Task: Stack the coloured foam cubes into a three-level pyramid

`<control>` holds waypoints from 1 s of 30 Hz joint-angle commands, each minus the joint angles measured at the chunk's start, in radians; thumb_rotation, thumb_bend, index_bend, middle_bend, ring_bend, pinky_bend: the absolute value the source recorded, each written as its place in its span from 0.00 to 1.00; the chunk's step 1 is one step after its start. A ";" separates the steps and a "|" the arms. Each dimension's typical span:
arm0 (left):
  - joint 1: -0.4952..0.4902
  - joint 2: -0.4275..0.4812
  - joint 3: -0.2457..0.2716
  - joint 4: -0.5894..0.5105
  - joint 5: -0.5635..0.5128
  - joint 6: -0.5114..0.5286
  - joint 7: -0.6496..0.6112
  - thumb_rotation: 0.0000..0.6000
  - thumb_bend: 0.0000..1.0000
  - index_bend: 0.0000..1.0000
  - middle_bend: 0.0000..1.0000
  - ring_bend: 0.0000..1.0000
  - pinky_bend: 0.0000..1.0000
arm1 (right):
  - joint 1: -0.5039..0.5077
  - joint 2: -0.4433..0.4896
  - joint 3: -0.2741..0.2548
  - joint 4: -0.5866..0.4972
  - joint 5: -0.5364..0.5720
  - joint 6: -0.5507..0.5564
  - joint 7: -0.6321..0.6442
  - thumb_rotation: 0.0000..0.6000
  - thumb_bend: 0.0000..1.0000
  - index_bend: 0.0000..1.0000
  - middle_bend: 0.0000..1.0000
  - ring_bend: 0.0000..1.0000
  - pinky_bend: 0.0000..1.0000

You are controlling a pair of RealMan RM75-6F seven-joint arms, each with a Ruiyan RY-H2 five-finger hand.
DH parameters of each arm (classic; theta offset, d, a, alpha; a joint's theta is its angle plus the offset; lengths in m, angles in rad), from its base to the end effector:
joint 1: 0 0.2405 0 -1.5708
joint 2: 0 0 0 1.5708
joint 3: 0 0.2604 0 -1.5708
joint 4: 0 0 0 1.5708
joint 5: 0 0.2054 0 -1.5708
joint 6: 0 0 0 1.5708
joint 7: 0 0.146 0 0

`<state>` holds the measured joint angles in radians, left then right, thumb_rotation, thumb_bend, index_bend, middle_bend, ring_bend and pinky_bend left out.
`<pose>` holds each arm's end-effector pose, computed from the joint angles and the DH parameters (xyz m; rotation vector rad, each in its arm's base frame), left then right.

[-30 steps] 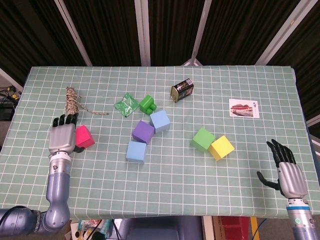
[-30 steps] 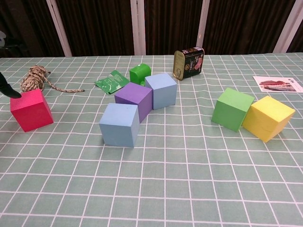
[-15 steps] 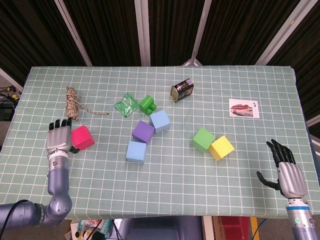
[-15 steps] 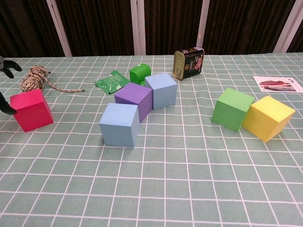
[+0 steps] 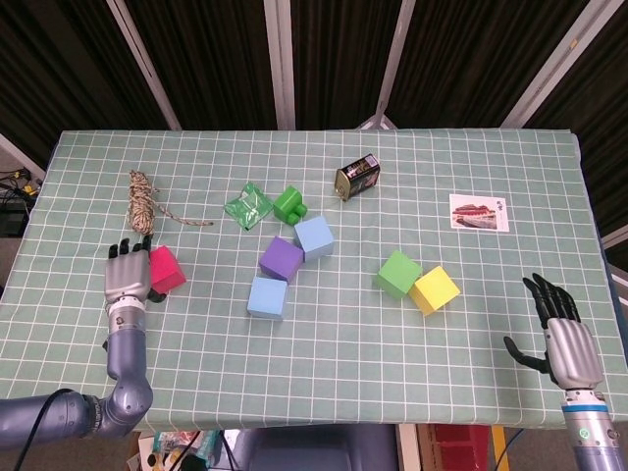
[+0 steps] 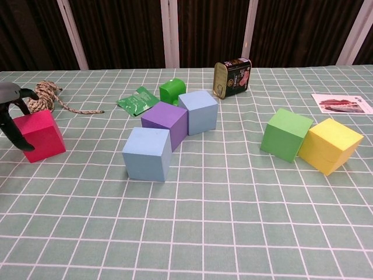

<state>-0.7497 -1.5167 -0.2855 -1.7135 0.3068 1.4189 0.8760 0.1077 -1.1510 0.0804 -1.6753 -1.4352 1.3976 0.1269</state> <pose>-0.1995 0.3371 0.0380 -1.2999 -1.1371 -0.4101 -0.3037 -0.1944 0.1446 1.2991 -1.1347 1.0275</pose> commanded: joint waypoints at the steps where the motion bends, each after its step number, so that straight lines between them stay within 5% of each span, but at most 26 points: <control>1: 0.000 -0.006 0.004 0.007 0.004 -0.001 0.003 1.00 0.27 0.00 0.29 0.00 0.00 | 0.000 0.000 0.000 0.000 -0.002 0.001 -0.002 1.00 0.31 0.00 0.00 0.00 0.00; 15: 0.020 0.011 0.015 -0.001 0.050 -0.025 -0.020 1.00 0.43 0.00 0.34 0.00 0.00 | -0.001 0.001 -0.001 -0.002 -0.004 0.004 0.001 1.00 0.31 0.00 0.00 0.00 0.00; 30: 0.013 0.184 0.126 -0.129 0.311 -0.260 -0.058 1.00 0.43 0.00 0.35 0.00 0.00 | -0.002 0.001 -0.001 -0.004 -0.003 0.005 0.000 1.00 0.31 0.00 0.00 0.00 0.00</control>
<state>-0.7281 -1.3521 -0.1892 -1.8332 0.5680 1.1944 0.8172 0.1055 -1.1500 0.0794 -1.6794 -1.4379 1.4028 0.1271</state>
